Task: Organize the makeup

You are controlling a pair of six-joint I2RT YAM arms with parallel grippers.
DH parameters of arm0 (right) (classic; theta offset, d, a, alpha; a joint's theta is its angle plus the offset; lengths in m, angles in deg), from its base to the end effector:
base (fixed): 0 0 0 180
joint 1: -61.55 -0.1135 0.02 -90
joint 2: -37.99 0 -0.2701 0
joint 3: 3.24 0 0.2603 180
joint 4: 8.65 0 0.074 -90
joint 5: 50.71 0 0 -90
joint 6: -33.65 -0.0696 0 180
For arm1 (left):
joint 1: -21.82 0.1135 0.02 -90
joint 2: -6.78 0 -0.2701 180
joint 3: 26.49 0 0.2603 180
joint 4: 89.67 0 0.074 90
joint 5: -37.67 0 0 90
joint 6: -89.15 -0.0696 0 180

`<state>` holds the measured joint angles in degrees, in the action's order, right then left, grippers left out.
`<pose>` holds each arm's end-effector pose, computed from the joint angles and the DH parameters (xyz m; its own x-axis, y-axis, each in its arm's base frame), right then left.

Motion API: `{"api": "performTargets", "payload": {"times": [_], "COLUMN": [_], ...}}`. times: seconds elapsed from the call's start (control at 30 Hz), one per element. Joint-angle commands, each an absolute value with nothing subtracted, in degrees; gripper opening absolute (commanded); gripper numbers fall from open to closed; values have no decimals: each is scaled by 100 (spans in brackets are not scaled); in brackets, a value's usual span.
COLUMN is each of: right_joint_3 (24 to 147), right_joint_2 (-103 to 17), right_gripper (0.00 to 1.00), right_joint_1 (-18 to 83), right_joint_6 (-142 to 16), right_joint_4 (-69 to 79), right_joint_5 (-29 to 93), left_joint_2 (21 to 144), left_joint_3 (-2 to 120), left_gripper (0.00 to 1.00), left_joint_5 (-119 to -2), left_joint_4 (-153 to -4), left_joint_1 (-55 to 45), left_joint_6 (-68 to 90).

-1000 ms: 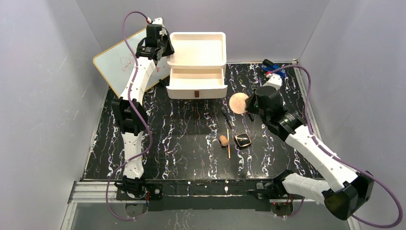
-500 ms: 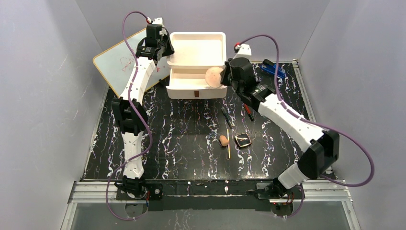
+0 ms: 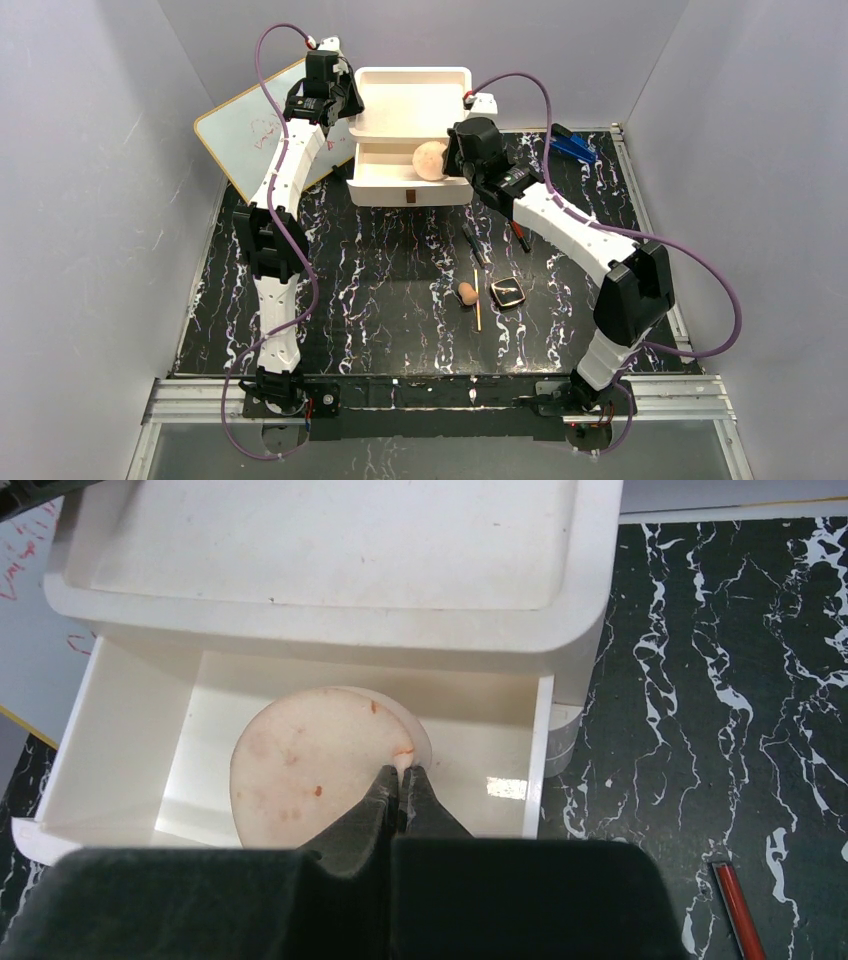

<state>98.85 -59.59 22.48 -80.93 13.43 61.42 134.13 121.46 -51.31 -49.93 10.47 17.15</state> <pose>0.3637 0.2615 0.3599 -0.3400 0.2203 -0.9143 -0.1799 0.9390 0.2931 0.5524 -0.1096 0.3727 -0.3614 -0.2426 -0.9003 0.0721 0.9554 -0.2864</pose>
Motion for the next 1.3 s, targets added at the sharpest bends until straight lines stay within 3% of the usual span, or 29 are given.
{"api": "performTargets", "payload": {"times": [0.0,0.07,0.13,0.23,0.5,0.73,0.9,1.27], "right_joint_3": [9778,9754,9765,9836,10169,10027,9302,7062], "right_joint_2": [-5955,-5973,-5987,-5999,-5802,-4856,-4216,-2876], "right_gripper": [1,6,24,41,45,44,45,50], "right_joint_1": [2223,2224,2225,2223,2225,2041,1363,1043], "right_joint_6": [-8011,-7973,-7926,-7843,-7558,-7191,-6907,-7896], "right_joint_4": [1013,990,999,1033,1271,1625,1854,2582], "right_joint_5": [6227,6226,6201,6189,6252,6584,7411,7430], "left_joint_2": [13395,13390,13386,13387,13356,13358,13390,13393], "left_joint_3": [12297,12293,12290,12284,12262,12262,12279,12262], "left_gripper": [0,0,0,0,0,0,0,0], "left_joint_5": [-5233,-5233,-5233,-5233,-5233,-5233,-5233,-5233], "left_joint_4": [-5189,-5187,-5189,-5198,-5200,-5205,-5202,-5200], "left_joint_1": [1084,1084,1087,1076,1057,1040,1033,989], "left_joint_6": [1989,1989,1989,1989,1972,1963,1968,1941]}}
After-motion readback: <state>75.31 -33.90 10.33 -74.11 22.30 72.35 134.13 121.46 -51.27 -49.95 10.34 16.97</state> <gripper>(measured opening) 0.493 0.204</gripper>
